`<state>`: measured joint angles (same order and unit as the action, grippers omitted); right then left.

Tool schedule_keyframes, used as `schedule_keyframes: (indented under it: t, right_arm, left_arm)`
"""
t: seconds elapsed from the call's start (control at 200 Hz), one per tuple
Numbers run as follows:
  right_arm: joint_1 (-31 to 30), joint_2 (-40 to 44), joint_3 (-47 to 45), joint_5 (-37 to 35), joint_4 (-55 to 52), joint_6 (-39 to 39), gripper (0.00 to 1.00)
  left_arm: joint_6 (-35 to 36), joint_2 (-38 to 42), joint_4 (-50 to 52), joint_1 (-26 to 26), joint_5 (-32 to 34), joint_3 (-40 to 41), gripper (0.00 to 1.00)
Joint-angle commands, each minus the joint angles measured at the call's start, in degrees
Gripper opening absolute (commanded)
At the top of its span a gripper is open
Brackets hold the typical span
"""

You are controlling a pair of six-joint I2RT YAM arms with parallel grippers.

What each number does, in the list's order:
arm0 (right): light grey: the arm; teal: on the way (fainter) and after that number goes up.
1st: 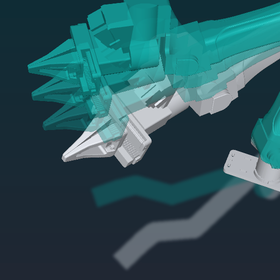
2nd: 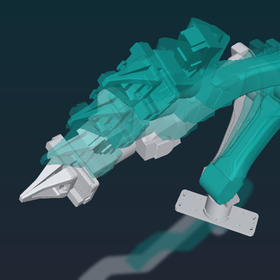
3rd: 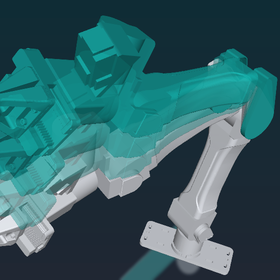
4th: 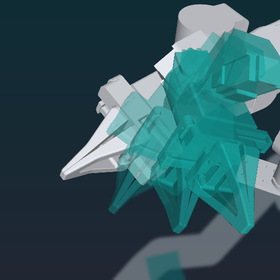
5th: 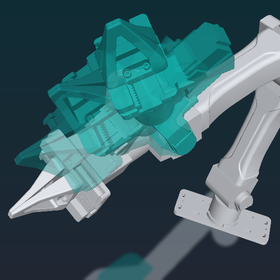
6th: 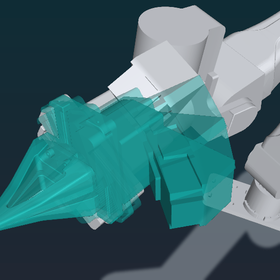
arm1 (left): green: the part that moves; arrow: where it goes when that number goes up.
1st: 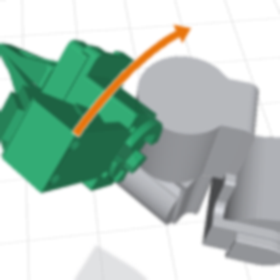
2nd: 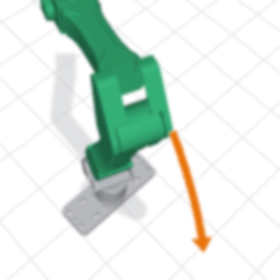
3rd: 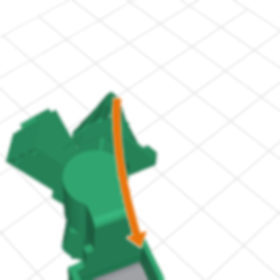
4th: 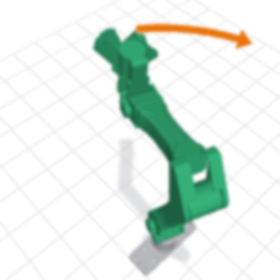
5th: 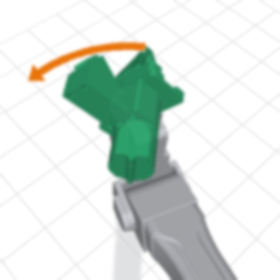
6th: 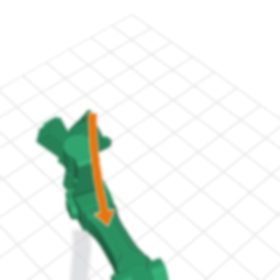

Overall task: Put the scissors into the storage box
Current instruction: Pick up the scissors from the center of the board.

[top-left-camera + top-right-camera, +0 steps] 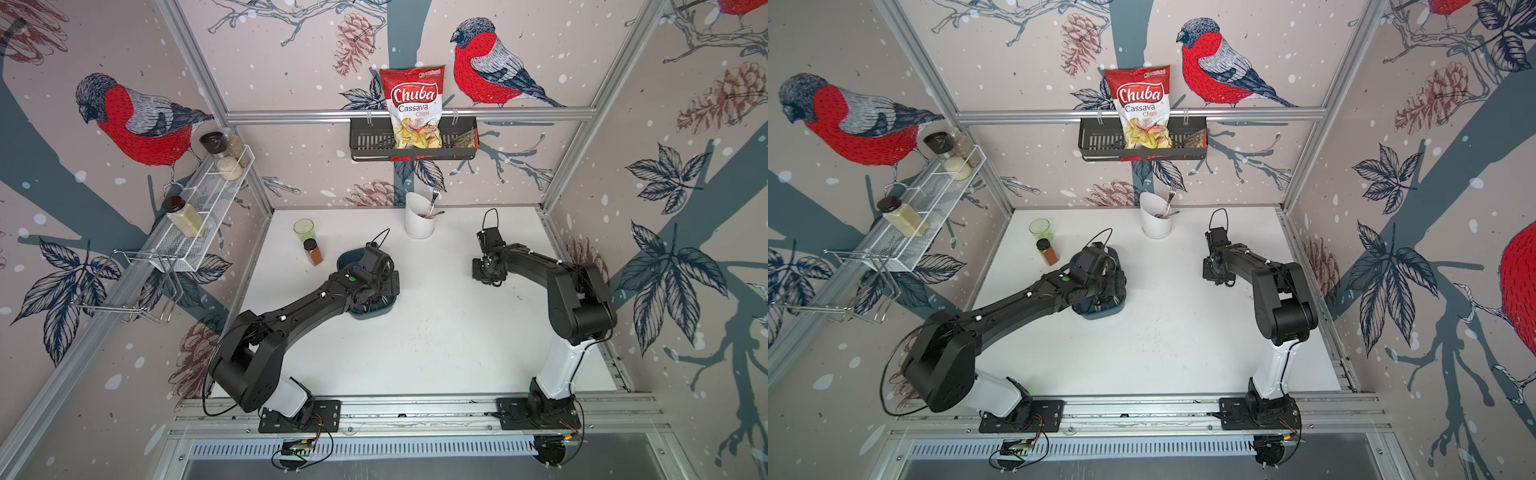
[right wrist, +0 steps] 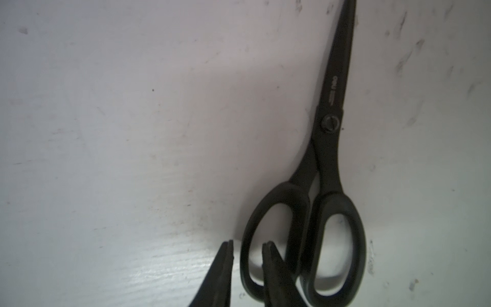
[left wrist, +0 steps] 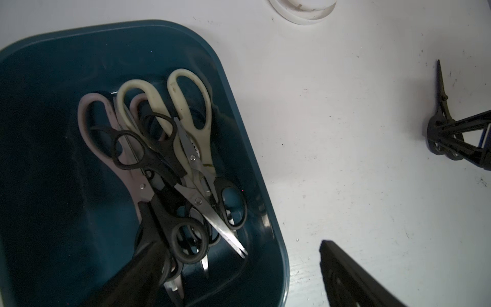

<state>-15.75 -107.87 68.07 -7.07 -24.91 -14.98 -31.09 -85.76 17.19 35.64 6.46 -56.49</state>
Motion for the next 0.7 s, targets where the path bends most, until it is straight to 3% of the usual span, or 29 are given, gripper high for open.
schedule_keyframes:
  t: [0.0, 0.495, 0.695]
  right_arm:
    - [0.06, -0.75, -0.4, -0.52, -0.17, -0.49, 0.25]
    - [0.4, -1.72, -2.95, 0.53, 1.44, -1.28, 0.13]
    - [0.76, -1.58, -3.03, 0.57, 1.48, -1.37, 0.02]
  left_arm:
    - [0.72, 0.41, 0.49, 0.13, 1.09, -0.02, 0.95]
    - [0.55, 0.85, 0.57, 0.08, 1.45, 0.11, 0.95]
    - [0.45, 1.03, 0.57, 0.13, 1.67, 0.28, 0.95]
